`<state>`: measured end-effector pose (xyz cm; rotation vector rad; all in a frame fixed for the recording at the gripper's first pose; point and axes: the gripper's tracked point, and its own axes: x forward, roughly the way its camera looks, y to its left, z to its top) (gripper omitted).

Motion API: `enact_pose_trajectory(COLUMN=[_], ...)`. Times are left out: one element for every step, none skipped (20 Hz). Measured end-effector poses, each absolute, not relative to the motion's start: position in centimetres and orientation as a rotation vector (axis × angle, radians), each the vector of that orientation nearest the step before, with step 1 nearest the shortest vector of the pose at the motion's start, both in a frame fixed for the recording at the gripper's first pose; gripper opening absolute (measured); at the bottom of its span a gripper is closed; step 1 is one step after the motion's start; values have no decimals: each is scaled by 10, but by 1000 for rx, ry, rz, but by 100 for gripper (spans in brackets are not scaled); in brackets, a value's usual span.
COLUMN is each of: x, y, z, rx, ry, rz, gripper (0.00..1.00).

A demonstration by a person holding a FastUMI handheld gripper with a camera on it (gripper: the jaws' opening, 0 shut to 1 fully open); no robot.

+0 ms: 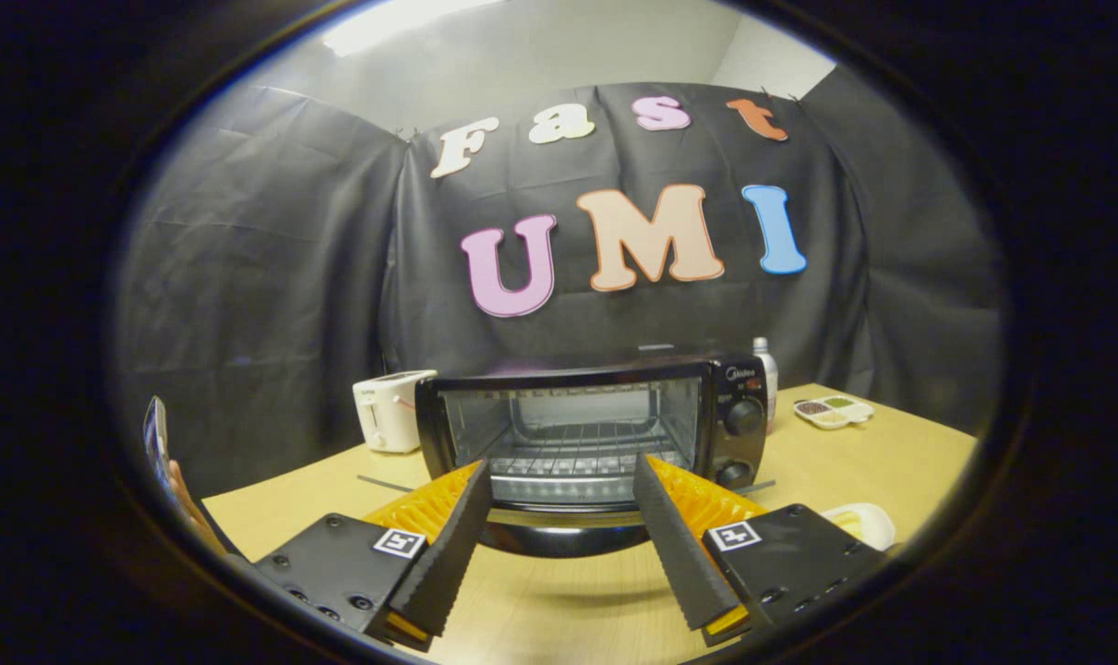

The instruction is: Open the toaster oven, put the food inside, and close the toaster oven door.

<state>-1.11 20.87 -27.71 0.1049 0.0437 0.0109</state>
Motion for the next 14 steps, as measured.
enact_pose_trajectory(x=[-15,-19,-22,-24,-26,-27,-28,-29,-30,-30,-32,-34,-34,-32], y=[209,209,210,210,210,210,208,207,206,206,204,205,205,203], z=[-283,-289,-295,-301,-308,-315,-327,-339,-351,-361,-372,-382,-379,-378], rx=[107,111,115,122,127,128,132,140,153,169,182,193,196,200], ry=[60,79,98,117,138,164,197,236,273,303,334,360,355,337], rz=[11,12,14,16,19,20,20,21,24,26,25,31,34,34], gripper=[95,95,95,95,95,95,95,95,95,95,94,94,94,93])
